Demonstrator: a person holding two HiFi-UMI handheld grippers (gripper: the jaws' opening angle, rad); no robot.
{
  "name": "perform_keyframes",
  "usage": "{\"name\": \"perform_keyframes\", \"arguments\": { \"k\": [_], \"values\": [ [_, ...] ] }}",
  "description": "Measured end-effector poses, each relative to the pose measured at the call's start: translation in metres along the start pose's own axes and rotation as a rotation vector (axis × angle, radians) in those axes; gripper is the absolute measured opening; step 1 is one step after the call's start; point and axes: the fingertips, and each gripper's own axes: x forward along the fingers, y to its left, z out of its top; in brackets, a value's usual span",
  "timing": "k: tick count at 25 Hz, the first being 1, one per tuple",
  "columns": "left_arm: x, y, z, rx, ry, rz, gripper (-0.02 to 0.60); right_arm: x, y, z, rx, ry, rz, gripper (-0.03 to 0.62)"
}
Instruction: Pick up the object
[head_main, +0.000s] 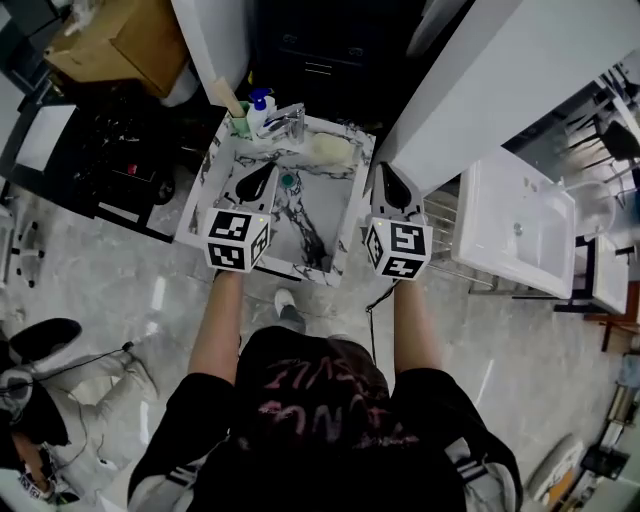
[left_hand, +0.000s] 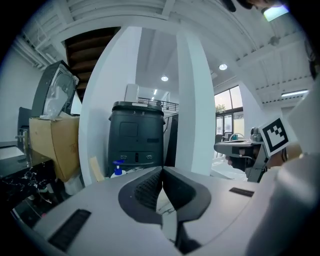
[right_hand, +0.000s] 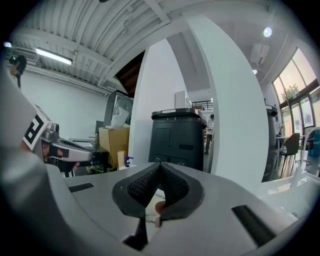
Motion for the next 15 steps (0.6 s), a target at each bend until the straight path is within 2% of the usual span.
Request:
{"name": "perform_keyframes", "arguments": {
  "k": [9, 15],
  "values": [
    [0.043, -0.001, -0.004, 0.017, 0.021, -0.142, 0.015, 0.004, -0.019, 0.000, -0.001, 0.013, -0.130, 0.014],
    [0.072, -0.015, -0.002, 0.033, 0.037, -0.200, 0.015, 0.006, -0.042, 0.001, -0.002, 0.016, -0.170, 0.014]
  ]
}}
